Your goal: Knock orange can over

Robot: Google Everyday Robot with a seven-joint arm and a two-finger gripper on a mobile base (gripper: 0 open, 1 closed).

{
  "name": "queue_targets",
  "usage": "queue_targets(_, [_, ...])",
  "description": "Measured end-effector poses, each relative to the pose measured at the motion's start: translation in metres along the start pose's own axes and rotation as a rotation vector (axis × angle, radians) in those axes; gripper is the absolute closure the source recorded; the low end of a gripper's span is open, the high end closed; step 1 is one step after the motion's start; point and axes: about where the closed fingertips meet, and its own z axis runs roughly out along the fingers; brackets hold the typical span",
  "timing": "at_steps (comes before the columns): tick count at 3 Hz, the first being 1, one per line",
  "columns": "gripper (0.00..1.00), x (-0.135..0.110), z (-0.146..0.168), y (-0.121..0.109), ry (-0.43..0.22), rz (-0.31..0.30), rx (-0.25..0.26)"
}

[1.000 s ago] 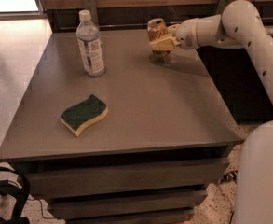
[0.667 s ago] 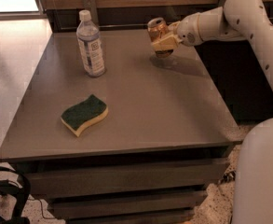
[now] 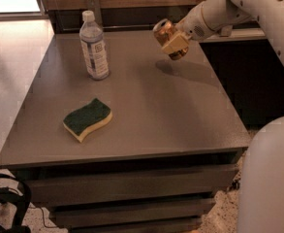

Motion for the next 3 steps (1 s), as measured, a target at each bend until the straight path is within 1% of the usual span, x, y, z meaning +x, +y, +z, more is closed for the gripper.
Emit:
queue_targets(1, [1.0,0.004,0.003,0.007,0.126,-0.039,0.007])
queue_targets(3, [1.0,0.02,0.022,0.023,0.31,-0.079,0.007])
